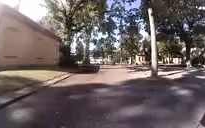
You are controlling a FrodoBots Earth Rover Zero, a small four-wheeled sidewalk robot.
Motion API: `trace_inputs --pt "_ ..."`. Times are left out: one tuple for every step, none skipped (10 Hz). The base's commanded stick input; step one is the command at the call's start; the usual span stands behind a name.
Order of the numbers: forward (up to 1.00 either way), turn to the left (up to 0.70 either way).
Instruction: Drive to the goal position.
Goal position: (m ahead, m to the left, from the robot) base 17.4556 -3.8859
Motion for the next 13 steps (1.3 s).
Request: trace_inputs --pt "-1.0 0.0" --pt "-1.0 0.0" --pt "-1.0 0.0" --pt "-1.0 0.0" --pt "-1.0 0.0" --pt "-1.0 0.0" --pt "-0.38 0.0" --pt "0.0 0.0" --pt "0.06 0.0" --pt "0.61 0.0" --pt "1.0 0.0" --pt "1.0 0.0" --pt "1.0 0.0"
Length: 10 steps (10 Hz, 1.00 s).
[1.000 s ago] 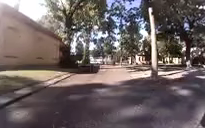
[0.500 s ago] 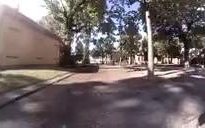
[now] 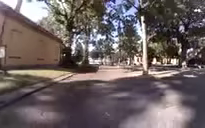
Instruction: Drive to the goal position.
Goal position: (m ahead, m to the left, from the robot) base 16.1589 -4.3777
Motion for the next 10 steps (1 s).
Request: trace_inputs --pt "1.0 0.0" --pt "1.0 0.0" --pt "1.0 0.0" --pt "1.0 0.0" --pt "1.0 0.0" --pt "1.0 0.0" --pt "1.0 0.0" --pt "1.0 0.0" --pt "1.0 0.0" --pt "1.0 0.0"
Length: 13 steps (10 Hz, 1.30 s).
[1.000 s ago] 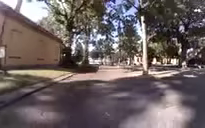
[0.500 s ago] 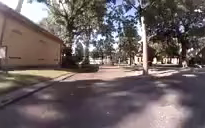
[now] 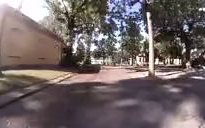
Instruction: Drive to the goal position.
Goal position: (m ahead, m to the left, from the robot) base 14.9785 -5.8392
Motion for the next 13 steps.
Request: trace_inputs --pt "1.0 0.0" --pt "1.0 0.0" --pt "1.0 0.0" --pt "1.0 0.0" --pt "1.0 -0.12" --pt "1.0 -0.31" --pt "1.0 -0.4" --pt "1.0 -0.4" --pt "1.0 -0.4" --pt "1.0 -0.33" --pt "1.0 -0.06" --pt "1.0 0.0" --pt "1.0 0.0"
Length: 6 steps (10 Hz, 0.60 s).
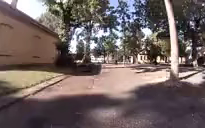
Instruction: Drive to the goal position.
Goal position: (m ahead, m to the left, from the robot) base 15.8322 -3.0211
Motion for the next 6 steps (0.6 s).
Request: trace_inputs --pt "1.0 0.0" --pt "1.0 0.0" --pt "1.0 0.0" --pt "1.0 0.0" --pt "1.0 0.0" --pt "1.0 0.0"
